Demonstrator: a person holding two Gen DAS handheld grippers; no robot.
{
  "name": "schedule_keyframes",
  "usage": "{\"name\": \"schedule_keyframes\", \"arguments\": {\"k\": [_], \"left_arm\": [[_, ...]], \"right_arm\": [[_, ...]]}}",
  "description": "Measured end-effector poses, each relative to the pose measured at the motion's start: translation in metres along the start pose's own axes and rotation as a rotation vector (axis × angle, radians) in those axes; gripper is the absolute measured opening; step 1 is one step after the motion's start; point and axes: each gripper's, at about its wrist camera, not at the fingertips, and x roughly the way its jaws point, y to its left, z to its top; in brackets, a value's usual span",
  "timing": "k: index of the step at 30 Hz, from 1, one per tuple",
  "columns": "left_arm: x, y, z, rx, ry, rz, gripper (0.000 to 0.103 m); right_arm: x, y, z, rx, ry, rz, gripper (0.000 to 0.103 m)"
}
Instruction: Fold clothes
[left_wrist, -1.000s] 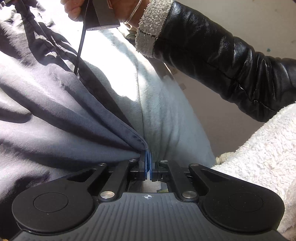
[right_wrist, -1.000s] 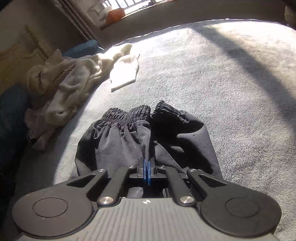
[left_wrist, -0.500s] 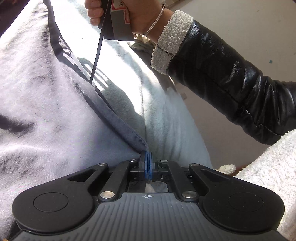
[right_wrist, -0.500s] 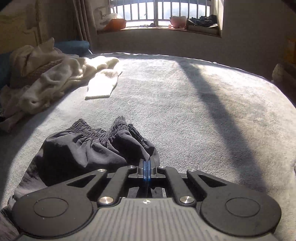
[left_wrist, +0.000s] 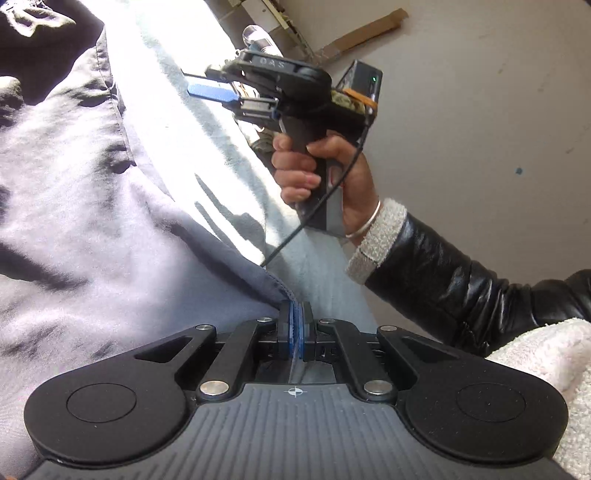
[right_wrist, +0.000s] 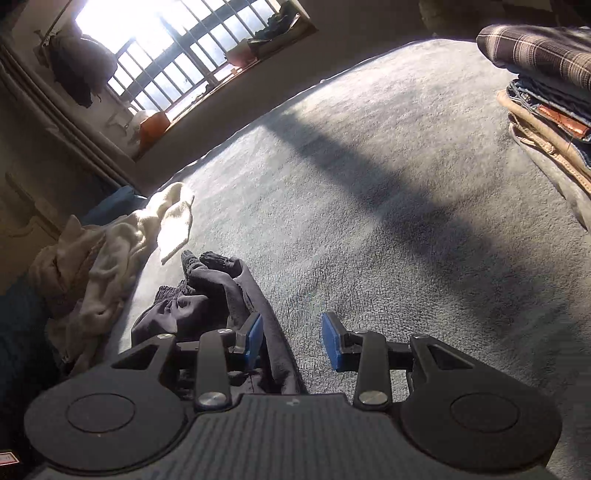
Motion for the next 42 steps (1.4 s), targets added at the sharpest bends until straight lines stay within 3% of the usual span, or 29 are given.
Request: {"name": "schedule_keyframes", "arguments": {"k": [2,9,14,17,19,21,25,31,38,42], "left_arm": [[-0.002,0.001,-0.001,-0.006,-0.002,-0.017,0.0],[0.045,0.01,0.01,-0.019,0.08,-0.059,0.0],[0.08,0.018,0.015,-0.032,0.147,-0.042,0.0],[0.099,0.022,0.011,-0.028,0.182,0.029,0.002],[0.102,0.021,0.008,-0.026,0.192,0.044,0.01],[0.097,0.016,0.004,-0.023,0.199,0.036,0.029],[0.088,0.006,-0.004,-0.016,0.213,0.022,0.048],[0.059,-0.002,-0.006,-0.008,0.19,0.02,0.05],[-0.015,-0.004,0.015,-0.031,0.04,0.109,0.05],[-0.066,-0.006,0.021,-0.041,-0.06,0.172,0.05]], "right_arm": [[-0.029,-0.013,-0.016,0.064,0.034,0.032,0.038],[-0.11,-0.041,-0.102,0.344,0.123,0.159,0.043],[-0.126,-0.068,-0.154,0.516,0.108,0.119,0.045],[-0.115,-0.079,-0.166,0.561,0.103,0.106,0.045],[-0.102,-0.079,-0.164,0.546,0.117,0.097,0.045],[-0.089,-0.075,-0.16,0.493,0.134,0.089,0.045],[-0.066,-0.058,-0.143,0.372,0.151,0.06,0.045],[-0.039,-0.018,-0.119,0.146,0.126,0.014,0.04],[0.0,0.024,-0.105,-0.062,0.106,-0.06,0.034],[0.013,0.03,-0.103,-0.093,0.082,-0.091,0.034]]}}
